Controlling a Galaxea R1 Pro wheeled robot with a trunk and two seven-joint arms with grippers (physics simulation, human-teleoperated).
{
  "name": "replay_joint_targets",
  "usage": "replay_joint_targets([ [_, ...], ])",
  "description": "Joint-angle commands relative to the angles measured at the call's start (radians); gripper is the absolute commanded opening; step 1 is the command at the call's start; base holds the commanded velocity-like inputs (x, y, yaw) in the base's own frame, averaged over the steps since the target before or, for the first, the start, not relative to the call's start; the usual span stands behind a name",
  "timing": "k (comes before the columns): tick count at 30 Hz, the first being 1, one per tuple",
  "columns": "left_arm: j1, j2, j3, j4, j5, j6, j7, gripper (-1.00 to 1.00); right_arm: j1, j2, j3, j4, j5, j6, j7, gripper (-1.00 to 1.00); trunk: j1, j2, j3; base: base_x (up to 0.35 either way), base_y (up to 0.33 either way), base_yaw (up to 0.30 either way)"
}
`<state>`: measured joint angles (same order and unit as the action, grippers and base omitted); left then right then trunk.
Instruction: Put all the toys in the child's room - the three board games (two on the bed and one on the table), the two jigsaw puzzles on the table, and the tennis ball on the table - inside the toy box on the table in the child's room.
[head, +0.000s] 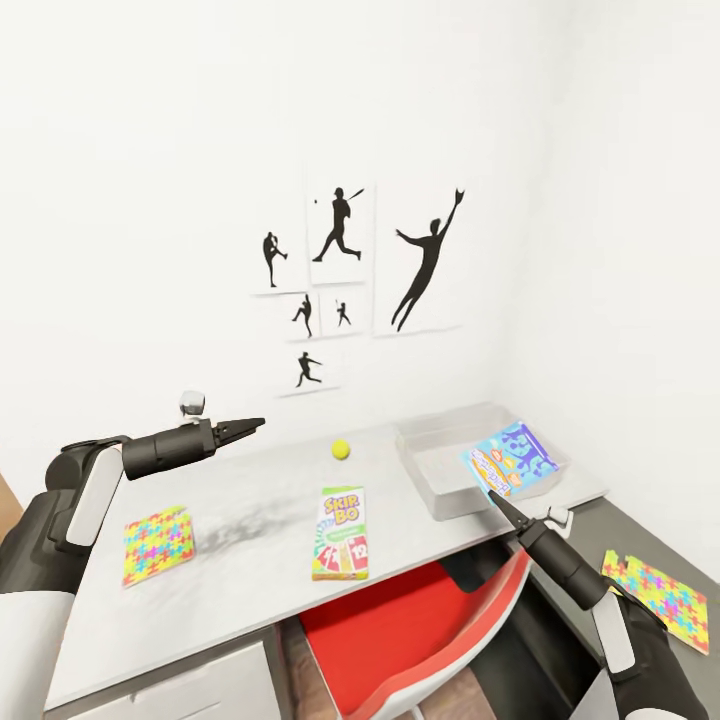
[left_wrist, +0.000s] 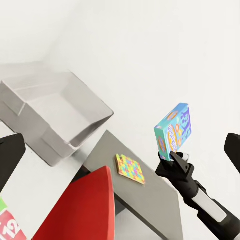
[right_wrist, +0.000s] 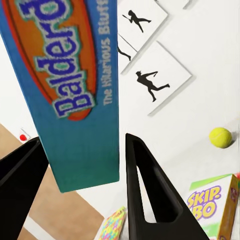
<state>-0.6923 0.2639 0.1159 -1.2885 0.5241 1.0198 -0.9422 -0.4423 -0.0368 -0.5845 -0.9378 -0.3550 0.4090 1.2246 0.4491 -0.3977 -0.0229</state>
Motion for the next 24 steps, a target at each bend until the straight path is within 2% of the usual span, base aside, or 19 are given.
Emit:
replay_joint_targets([
  [1,-0.001,0.0,0.001,0.0,-0.003,0.003,-0.004,1.0,-0.001,0.0,-0.001,0.001,-0.004,0.009,0.003,-1.0,0.001,-0.002,-0.002,0.071,-0.196,0.0],
  [7,-0.001,0.0,0.001,0.0,-0.003,0.003,-0.004,1.0,-0.001,0.0,-0.001,0.001,-0.004,0.009,0.003,-1.0,0.001,-0.002,-0.002,0.056,-0.136,0.0],
  [24,-0.001,0.001,0.001,0.0,-0.003,0.005,-0.004,1.0,-0.001,0.0,-0.001,0.001,-0.004,0.009,0.003,-1.0,0.001,-0.002,-0.002,0.079,-0.005,0.0],
])
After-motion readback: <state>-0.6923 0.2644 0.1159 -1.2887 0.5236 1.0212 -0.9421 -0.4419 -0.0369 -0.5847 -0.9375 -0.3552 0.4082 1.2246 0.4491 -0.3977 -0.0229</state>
